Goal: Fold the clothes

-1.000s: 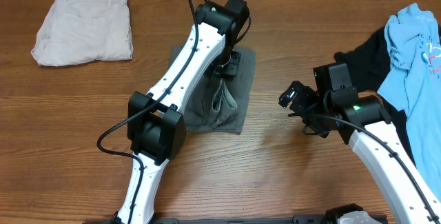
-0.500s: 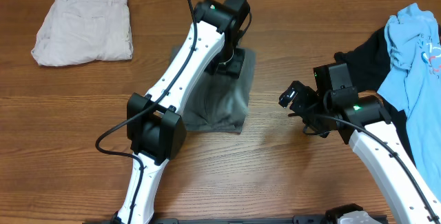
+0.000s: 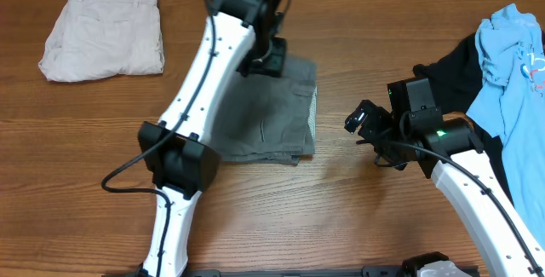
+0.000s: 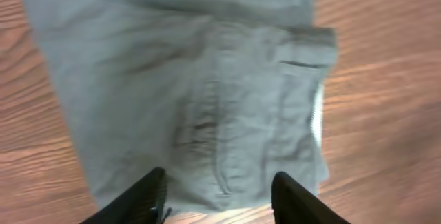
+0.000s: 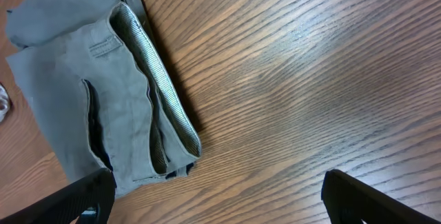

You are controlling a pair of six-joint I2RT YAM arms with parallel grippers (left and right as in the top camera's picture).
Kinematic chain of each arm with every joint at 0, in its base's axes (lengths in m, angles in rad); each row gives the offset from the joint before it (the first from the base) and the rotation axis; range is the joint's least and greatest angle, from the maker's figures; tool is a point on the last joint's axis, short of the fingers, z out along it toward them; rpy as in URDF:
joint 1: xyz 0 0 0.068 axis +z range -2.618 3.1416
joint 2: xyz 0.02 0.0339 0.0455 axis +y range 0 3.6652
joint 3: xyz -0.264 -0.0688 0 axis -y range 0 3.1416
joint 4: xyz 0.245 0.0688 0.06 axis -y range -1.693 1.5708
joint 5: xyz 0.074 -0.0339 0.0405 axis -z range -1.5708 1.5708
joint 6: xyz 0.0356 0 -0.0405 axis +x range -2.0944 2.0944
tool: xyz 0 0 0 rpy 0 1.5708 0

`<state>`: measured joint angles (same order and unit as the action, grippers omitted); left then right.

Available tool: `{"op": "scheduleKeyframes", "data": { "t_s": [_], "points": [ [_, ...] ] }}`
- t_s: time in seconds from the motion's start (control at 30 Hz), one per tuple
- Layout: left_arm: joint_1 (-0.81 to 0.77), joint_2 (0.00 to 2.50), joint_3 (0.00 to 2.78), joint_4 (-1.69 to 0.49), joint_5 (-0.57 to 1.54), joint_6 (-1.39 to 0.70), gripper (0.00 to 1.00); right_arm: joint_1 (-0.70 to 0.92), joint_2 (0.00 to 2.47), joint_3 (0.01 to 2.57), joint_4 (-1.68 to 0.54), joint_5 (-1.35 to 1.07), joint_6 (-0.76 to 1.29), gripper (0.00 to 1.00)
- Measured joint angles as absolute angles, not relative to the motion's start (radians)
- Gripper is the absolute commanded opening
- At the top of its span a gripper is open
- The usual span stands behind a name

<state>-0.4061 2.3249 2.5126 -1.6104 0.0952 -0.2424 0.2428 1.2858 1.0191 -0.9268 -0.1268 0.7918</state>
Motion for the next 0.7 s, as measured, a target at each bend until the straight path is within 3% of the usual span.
{"op": "scheduleKeyframes", "data": {
  "t_s": [0.3,0.4,0.47,0.7],
  "points": [
    [-0.294,2.325,2.366,-1.597,0.095,-0.227,0.75,0.243,1.286,1.019,-0.927,-0.127,0.792,1.00],
    [-0.252,2.325,2.315,-1.578,0.102,-0.206,0.93,0.243,1.286,1.019,-0.926,-0.126,0.792,1.00],
    [-0.210,2.325,2.290,-1.570,0.126,-0.175,0.99,0.243,1.286,1.019,-0.927,-0.127,0.792,1.00],
    [-0.027,2.325,2.216,-1.553,0.330,-0.023,1.00,0.243,1.286,1.019,-0.926,-0.126,0.791,1.00]
  ]
}}
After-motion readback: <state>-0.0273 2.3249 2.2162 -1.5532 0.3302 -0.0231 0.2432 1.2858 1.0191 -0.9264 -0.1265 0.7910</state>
